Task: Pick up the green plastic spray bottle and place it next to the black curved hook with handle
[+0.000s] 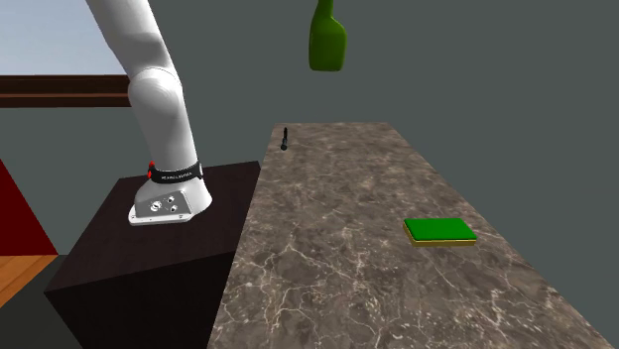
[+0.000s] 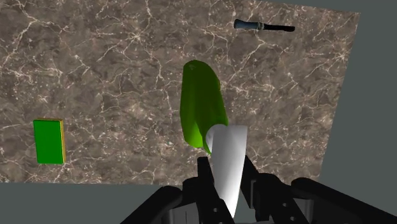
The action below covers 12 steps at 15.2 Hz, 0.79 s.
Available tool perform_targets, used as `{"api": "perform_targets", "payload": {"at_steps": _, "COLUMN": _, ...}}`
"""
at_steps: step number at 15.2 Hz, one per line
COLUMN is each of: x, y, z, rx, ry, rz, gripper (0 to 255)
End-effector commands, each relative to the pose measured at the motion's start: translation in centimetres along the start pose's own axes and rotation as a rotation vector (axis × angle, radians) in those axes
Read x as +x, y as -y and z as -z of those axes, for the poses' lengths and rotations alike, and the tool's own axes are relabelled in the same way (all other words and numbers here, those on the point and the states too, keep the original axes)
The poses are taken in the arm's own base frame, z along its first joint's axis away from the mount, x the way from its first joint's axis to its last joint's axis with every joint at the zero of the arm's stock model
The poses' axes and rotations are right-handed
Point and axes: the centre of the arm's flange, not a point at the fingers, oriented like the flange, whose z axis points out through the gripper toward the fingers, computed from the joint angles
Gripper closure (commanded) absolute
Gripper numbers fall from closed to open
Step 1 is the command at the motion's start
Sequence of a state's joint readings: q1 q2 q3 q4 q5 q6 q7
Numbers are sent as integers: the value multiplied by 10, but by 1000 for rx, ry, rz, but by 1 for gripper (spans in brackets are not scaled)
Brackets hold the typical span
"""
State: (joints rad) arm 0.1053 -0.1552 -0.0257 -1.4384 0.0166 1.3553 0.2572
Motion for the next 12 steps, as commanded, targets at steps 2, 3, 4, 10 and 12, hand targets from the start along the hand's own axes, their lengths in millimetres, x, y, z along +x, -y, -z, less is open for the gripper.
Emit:
{"api": "perform_targets", "payload": {"at_steps": 2, "x": 2, "y": 42, "z": 0, "rx": 1, "ry": -1, "rz": -1, "gripper": 255}}
{"api": "perform_targets", "payload": {"at_steps": 3, "x": 3, "y": 55, "z": -1, "rx": 1, "ry": -1, "rz": -1, "gripper": 255}}
{"api": "perform_targets", "payload": {"at_steps": 4, "x": 5, "y": 68, "z": -1, "rx": 1, "ry": -1, "rz": -1, "gripper": 255}}
{"api": "perform_targets", "payload": {"at_steps": 10, "x": 14, "y": 146, "z": -5, "rx": 1, "ry": -1, "rz": -1, "gripper": 255}}
{"api": "perform_targets", "payload": {"at_steps": 12, "x": 17, "y": 173, "z": -6, "rx": 1, "ry": -1, "rz": -1, "gripper": 255}}
